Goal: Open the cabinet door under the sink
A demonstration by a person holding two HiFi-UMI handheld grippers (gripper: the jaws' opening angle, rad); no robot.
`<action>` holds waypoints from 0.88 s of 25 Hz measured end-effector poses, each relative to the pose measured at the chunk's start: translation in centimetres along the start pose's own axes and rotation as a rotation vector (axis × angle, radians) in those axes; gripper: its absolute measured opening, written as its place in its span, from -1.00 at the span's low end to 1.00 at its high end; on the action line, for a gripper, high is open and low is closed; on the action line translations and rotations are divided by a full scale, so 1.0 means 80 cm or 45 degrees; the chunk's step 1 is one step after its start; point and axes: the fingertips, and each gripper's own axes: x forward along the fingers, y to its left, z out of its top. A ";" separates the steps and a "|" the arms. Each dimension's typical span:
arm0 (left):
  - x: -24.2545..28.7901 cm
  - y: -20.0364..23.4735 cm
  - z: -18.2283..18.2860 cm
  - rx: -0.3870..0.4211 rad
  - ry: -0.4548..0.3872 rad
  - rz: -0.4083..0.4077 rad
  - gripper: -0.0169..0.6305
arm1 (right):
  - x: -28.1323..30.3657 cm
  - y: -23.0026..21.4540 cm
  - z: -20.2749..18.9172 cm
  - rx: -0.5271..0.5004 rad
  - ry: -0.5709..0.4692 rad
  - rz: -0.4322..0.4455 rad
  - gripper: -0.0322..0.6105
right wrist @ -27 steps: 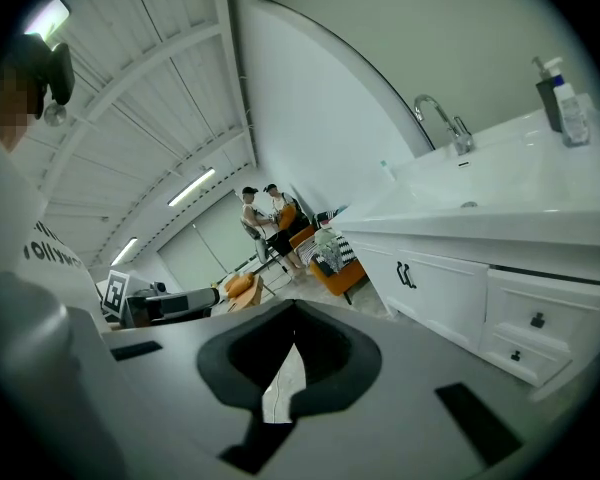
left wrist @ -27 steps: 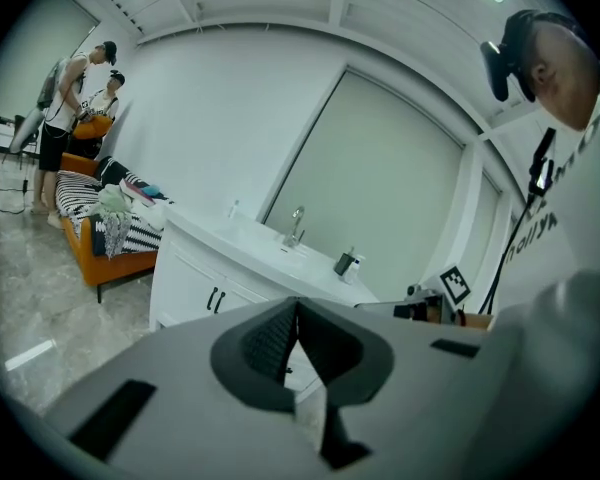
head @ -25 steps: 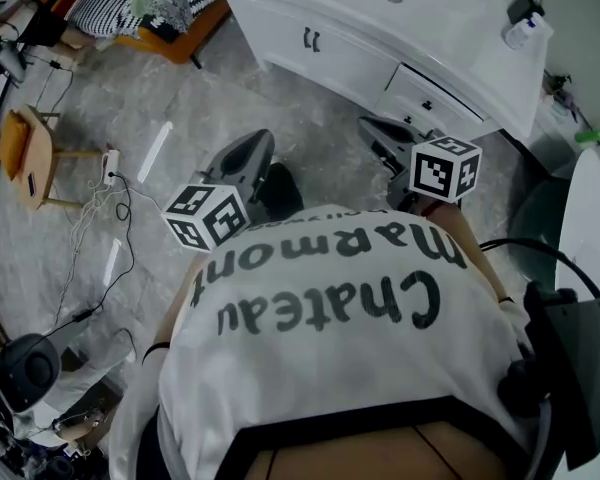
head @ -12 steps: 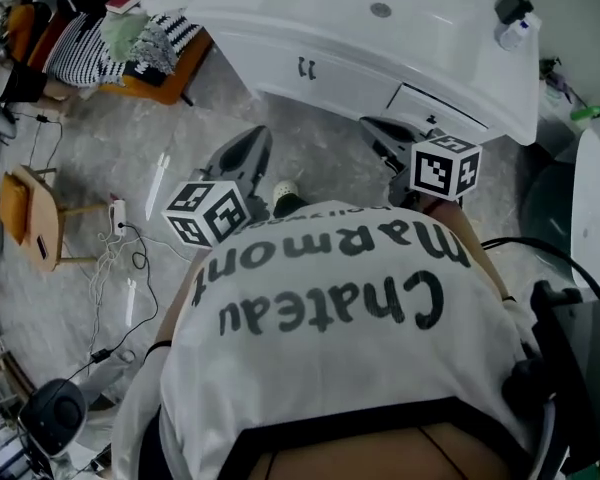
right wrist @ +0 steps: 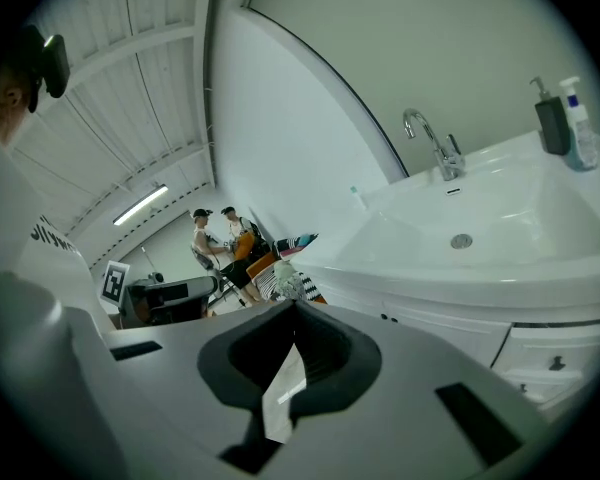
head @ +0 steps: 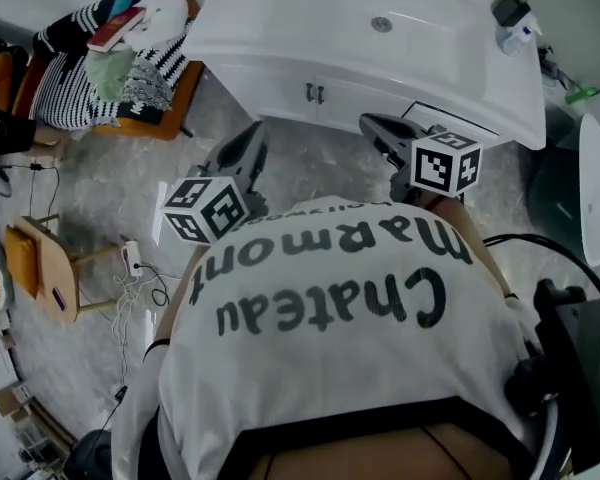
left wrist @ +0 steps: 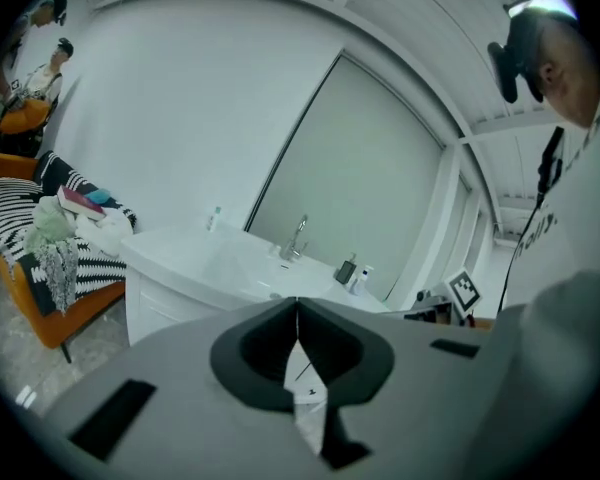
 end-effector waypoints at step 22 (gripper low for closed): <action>0.027 0.112 0.004 -0.008 0.122 -0.156 -0.92 | 0.092 0.002 -0.019 0.109 -0.025 -0.183 -0.87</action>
